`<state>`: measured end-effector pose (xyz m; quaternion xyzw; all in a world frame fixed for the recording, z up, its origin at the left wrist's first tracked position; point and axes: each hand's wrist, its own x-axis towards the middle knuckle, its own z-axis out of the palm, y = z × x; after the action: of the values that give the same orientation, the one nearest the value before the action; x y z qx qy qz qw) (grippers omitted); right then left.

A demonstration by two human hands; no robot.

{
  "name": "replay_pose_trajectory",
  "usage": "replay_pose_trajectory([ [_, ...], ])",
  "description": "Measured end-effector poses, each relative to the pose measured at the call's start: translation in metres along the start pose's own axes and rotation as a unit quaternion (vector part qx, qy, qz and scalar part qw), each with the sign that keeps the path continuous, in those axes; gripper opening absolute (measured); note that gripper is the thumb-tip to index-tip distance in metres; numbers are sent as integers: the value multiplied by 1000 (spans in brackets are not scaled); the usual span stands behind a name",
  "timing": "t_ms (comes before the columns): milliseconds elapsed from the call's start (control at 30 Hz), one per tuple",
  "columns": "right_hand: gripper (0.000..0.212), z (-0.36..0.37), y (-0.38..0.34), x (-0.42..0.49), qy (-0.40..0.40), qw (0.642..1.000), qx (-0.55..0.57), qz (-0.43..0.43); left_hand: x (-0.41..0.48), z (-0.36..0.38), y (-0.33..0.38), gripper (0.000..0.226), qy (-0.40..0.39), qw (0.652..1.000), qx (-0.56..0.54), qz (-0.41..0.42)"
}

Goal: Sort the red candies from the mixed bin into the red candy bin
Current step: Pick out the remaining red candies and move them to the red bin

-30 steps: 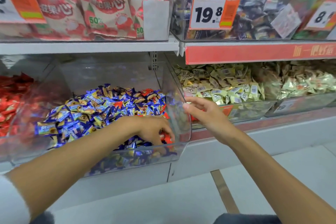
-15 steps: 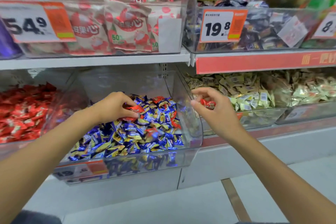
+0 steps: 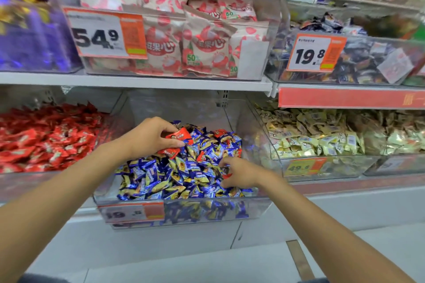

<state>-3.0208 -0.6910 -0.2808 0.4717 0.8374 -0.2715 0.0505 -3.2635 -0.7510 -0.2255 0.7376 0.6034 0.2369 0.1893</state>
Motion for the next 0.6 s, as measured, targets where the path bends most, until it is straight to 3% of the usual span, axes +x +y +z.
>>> replay_pose_trajectory([
  [133, 22, -3, 2, 4, 78, 991, 105, -26, -8, -5, -4, 45, 13, 1000, -21, -19],
  [267, 23, -20, -2, 0, 144, 965, 209, -58, -11, -7, -7, 23, 11, 997, -68, -31],
  [400, 6, -14, -16, 9, 164, 959, 207, -100, -13, -4, -4, 19, 28, 993, -100, -47],
  [500, 16, -3, -25, 24, 151, 965, 185, -111, -16, -7, -6, 20, 36, 996, -64, -44],
  [600, 21, 7, -25, 34, 116, 977, 155, -95, -18, -9, -8, 31, 38, 993, -96, -60],
])
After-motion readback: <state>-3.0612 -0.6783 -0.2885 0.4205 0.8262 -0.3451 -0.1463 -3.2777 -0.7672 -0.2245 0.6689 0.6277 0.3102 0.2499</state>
